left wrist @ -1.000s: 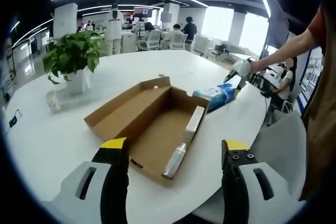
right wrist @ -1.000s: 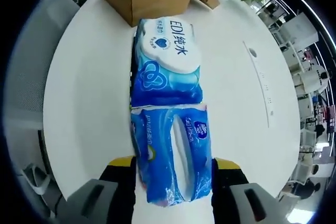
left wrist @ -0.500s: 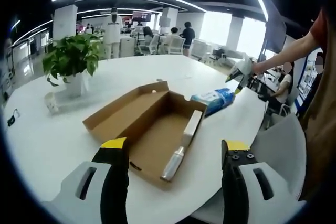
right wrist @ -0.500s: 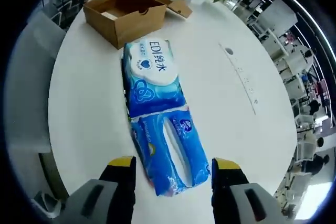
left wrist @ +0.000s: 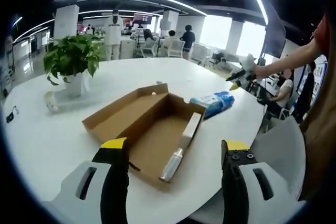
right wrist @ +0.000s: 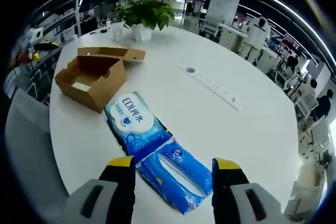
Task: Operate the shoe box by opening the lid, removing the specified soft item, and placing it in the target area until the item is outside and the box remains undamaged.
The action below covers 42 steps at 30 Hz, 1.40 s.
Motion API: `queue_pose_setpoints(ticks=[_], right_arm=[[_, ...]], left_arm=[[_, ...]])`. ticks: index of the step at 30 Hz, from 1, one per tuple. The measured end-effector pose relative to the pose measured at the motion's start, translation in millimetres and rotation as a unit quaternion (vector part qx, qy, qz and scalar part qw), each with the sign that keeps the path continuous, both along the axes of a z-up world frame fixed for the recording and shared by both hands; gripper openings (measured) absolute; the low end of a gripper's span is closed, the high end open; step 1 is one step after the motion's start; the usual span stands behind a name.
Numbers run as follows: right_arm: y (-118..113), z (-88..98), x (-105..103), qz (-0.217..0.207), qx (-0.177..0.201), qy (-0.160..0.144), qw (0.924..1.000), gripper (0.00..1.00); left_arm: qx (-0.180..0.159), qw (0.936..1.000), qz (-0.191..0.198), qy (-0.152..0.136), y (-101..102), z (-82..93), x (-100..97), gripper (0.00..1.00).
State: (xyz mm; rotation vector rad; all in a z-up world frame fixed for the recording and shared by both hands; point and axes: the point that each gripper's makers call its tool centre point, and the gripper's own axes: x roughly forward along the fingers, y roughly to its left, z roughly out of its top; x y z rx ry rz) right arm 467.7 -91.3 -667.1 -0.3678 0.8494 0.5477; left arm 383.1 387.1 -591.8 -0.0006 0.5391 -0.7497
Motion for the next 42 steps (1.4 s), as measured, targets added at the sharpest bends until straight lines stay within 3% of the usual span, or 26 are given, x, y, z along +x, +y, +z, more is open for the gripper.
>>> queue_pose_setpoints(ticks=[9, 21, 32, 42], right_arm=[[30, 8.6, -5, -0.027, 0.058, -0.020, 0.9978, 0.58], [77, 11.6, -16, -0.020, 0.105, -0.022, 0.9940, 0.60], [127, -1.7, -44, 0.019, 0.124, -0.011, 0.9920, 0.58], [153, -13.9, -58, 0.029, 0.151, -0.010, 0.9881, 0.58]], left_arm=[[-0.005, 1.0000, 0.001, -0.001, 1, 0.9, -0.6, 0.71], [-0.012, 0.9999, -0.001, -0.003, 1, 3.3, -3.2, 0.71], [-0.022, 0.9997, -0.003, -0.001, -4, 4.4, -4.6, 0.71], [-0.027, 0.9996, -0.005, 0.005, -9, -1.2, -9.1, 0.71]])
